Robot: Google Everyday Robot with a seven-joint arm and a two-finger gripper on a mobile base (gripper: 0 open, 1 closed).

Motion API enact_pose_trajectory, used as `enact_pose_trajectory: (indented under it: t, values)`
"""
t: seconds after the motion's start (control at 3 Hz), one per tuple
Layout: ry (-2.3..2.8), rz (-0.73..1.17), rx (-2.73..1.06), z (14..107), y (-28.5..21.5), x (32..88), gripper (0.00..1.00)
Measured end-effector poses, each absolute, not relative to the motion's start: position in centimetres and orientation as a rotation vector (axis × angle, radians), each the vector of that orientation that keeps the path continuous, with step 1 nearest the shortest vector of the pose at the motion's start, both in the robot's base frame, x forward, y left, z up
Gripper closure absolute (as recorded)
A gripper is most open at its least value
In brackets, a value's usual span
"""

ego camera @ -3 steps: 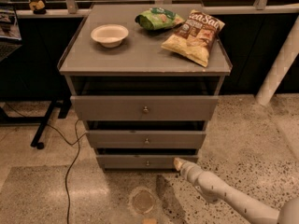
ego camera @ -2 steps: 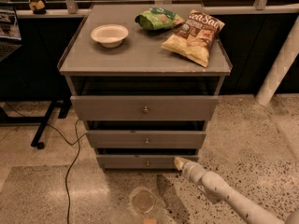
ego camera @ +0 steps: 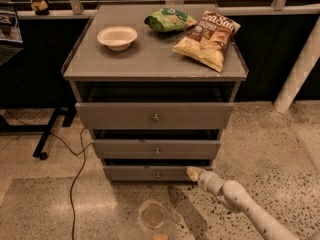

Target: Open bottom drawer

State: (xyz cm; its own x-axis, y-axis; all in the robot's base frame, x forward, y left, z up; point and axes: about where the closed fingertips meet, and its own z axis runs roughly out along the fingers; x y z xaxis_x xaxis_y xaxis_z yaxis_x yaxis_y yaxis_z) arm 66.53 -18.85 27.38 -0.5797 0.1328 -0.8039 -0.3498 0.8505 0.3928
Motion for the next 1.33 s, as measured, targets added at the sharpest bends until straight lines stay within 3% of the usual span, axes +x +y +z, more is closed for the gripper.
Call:
enact_pose_trajectory:
  t: [1.33]
  values:
    - [2.072, 0.529, -0.170, 23.8, -18.7, 69.2, 1.00]
